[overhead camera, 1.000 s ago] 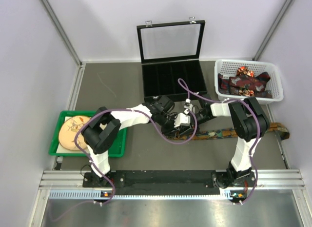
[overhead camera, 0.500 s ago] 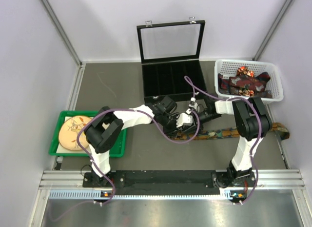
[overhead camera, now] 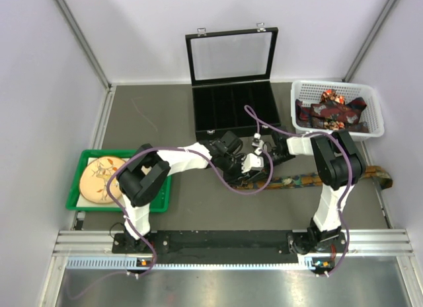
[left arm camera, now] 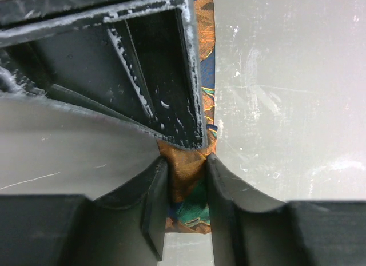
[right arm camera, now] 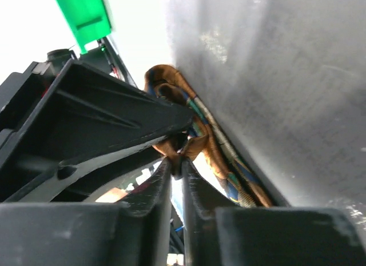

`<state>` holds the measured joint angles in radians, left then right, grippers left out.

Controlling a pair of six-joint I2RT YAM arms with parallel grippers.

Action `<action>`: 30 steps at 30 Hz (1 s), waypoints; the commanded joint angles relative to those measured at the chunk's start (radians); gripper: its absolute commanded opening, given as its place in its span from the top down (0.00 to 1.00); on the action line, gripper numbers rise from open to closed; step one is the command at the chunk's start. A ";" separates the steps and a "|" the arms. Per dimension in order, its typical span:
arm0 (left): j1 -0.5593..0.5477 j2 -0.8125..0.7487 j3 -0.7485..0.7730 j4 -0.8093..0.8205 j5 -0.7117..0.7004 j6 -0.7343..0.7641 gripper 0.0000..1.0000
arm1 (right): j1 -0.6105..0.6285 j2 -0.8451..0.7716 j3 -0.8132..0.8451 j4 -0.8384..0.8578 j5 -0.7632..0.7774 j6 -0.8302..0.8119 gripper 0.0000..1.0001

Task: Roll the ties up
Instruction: Roll the tie at the center of the board.

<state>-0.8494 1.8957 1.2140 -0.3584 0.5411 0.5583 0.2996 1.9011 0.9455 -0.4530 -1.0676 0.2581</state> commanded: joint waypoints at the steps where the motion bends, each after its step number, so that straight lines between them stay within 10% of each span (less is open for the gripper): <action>1: -0.007 0.002 0.035 0.010 0.007 0.005 0.58 | 0.015 0.015 0.033 0.025 0.027 -0.011 1.00; 10: 0.018 -0.061 -0.022 0.013 -0.036 0.048 0.13 | 0.013 -0.031 0.009 0.005 0.034 -0.065 1.00; 14: -0.011 -0.017 -0.008 0.050 -0.101 0.026 0.12 | 0.013 -0.031 0.012 0.008 0.018 -0.079 1.00; 30: -0.033 -0.084 -0.149 -0.083 -0.239 0.057 0.72 | 0.042 0.001 0.045 -0.007 0.021 -0.091 1.00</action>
<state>-0.8913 1.8481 1.1332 -0.3424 0.3706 0.6121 0.3233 1.9083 0.9588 -0.4606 -1.0515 0.1932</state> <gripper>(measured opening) 0.305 0.012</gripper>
